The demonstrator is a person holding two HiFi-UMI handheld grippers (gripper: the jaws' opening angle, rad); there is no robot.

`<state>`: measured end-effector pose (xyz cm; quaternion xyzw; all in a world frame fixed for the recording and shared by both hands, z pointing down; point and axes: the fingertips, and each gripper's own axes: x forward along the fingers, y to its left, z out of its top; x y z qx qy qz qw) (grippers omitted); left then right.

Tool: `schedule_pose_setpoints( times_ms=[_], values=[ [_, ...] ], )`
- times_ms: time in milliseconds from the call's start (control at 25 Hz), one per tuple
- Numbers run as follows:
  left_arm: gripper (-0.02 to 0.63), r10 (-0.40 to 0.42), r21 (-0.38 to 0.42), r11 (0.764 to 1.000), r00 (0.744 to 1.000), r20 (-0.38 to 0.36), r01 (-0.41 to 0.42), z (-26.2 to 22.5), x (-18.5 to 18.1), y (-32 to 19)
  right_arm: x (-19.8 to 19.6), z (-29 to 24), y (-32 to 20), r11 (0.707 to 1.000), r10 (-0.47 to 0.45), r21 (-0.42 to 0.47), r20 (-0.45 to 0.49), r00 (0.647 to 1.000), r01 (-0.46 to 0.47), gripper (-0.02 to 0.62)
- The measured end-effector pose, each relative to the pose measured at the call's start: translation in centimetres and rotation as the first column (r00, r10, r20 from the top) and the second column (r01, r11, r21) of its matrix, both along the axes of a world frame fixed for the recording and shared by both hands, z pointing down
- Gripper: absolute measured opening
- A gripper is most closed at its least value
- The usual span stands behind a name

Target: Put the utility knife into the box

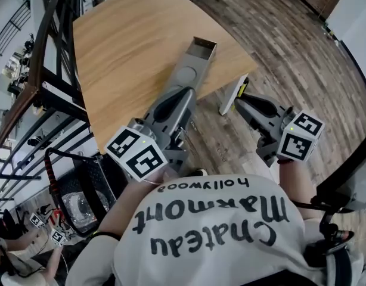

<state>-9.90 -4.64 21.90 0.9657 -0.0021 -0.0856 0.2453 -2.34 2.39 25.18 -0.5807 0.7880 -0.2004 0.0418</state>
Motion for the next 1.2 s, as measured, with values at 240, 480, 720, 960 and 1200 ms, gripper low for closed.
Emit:
schedule_pose_setpoints(
  times_ms=[240, 480, 720, 960, 1200],
  values=[
    [0.006, 0.008, -0.017, 1.0, 1.0, -0.01, -0.008, 0.3, 0.9, -2.0, 0.5, 0.3, -1.7, 1.0, 0.013, -0.012, -0.004, 1.0, -0.013, 0.057],
    [0.006, 0.035, -0.027, 0.999, 0.999, -0.029, -0.036, 1.2, 1.7, -2.6, 1.4, 1.2, -1.6, 0.998, 0.049, -0.03, -0.021, 0.999, -0.05, 0.057],
    [0.006, 0.052, -0.029, 0.998, 0.997, -0.055, -0.053, 1.6, 2.2, -2.6, 1.8, 1.5, -1.3, 0.997, 0.069, -0.017, -0.04, 0.997, -0.069, 0.058],
    [0.006, 0.021, -0.053, 0.998, 0.998, -0.059, -0.024, 1.1, 2.3, -3.7, 1.9, 0.7, -1.5, 0.997, 0.068, -0.019, -0.047, 0.997, -0.069, 0.058],
    [0.006, -0.006, -0.071, 0.997, 0.997, -0.081, 0.0, 0.0, 2.1, -5.2, 2.7, 0.1, -1.5, 0.995, 0.091, -0.035, -0.044, 0.995, -0.093, 0.058]
  ],
)
